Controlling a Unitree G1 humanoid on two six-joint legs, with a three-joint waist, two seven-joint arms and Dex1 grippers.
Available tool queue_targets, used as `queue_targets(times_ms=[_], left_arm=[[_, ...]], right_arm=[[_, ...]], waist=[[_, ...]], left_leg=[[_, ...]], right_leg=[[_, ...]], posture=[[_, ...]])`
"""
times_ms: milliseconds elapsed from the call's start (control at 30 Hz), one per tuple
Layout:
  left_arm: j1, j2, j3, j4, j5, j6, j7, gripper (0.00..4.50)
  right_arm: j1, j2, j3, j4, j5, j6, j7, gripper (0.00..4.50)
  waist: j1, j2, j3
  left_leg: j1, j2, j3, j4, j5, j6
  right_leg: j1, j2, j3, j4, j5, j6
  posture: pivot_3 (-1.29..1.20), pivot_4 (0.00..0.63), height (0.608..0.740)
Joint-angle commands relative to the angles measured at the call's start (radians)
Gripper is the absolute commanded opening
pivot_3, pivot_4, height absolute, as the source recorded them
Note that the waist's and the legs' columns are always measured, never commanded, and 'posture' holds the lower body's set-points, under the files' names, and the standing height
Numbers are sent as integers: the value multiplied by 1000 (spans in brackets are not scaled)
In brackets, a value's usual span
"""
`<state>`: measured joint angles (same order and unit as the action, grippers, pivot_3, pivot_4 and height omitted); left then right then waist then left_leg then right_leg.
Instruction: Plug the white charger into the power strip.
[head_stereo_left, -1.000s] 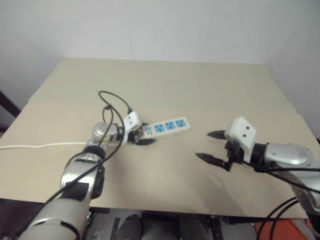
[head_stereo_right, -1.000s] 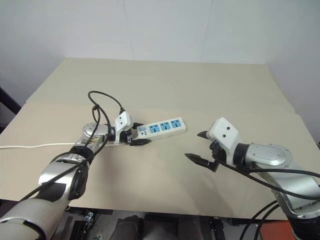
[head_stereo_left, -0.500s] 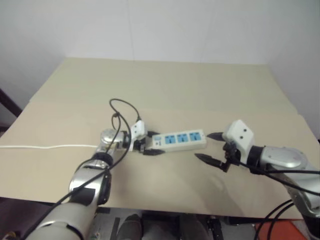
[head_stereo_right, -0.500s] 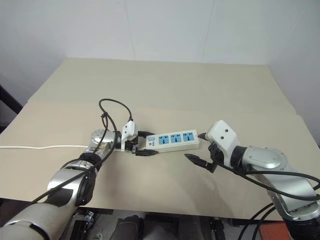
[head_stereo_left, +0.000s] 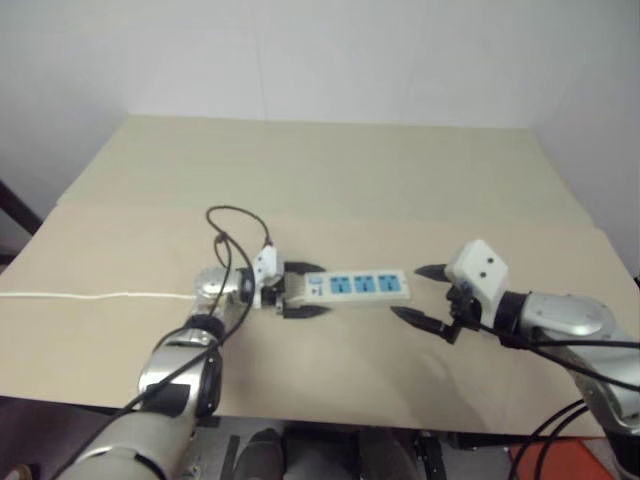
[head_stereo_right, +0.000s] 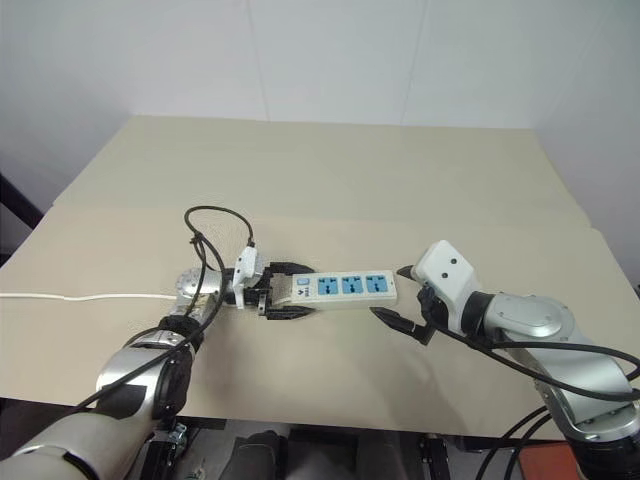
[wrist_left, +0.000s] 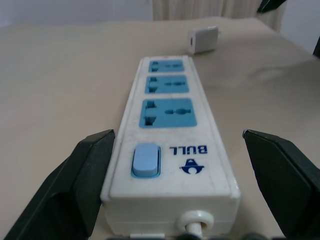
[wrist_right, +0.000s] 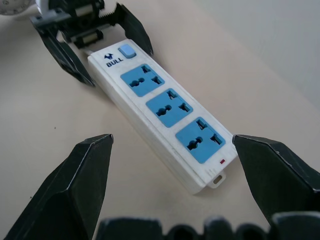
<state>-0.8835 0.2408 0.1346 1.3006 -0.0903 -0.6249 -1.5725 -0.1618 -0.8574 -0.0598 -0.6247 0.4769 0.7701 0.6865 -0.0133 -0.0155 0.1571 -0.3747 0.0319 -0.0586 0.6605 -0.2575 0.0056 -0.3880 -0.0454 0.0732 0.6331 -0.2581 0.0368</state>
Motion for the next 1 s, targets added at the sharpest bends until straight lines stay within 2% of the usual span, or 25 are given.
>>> queue_targets(times_ms=[33, 300, 833, 933, 1000], left_arm=[[15, 19, 18, -35, -45, -10, -40, 4482], [40, 27, 22, -44, -84, -29, -42, 4482], [44, 49, -4, -11, -21, -40, 16, 4482], [42, 38, 4, -8, -24, -38, 25, 3947], [40, 32, 10, -6, -28, -29, 32, 3348]], right_arm=[[-15, -3, -39, -20, 16, -14, 13, 4500], [-16, -13, -38, -2, 6, -35, 42, 4500], [-8, -21, -38, -15, -11, -30, 49, 4500], [0, -22, -43, -20, -11, -30, 48, 4500], [2, -21, -44, -22, -12, -29, 47, 4500]], waist=[[-1, 0, 0], [0, 0, 0], [0, 0, 0], [0, 0, 0], [0, 0, 0]], left_leg=[[0, 0, 0, 0, 0, 0], [0, 0, 0, 0, 0, 0], [0, 0, 0, 0, 0, 0], [0, 0, 0, 0, 0, 0], [0, 0, 0, 0, 0, 0]], right_leg=[[0, 0, 0, 0, 0, 0], [0, 0, 0, 0, 0, 0], [0, 0, 0, 0, 0, 0], [0, 0, 0, 0, 0, 0], [0, 0, 0, 0, 0, 0]], posture=[[0, 150, 740], [0, 150, 740], [0, 150, 740], [0, 150, 740], [0, 150, 740]])
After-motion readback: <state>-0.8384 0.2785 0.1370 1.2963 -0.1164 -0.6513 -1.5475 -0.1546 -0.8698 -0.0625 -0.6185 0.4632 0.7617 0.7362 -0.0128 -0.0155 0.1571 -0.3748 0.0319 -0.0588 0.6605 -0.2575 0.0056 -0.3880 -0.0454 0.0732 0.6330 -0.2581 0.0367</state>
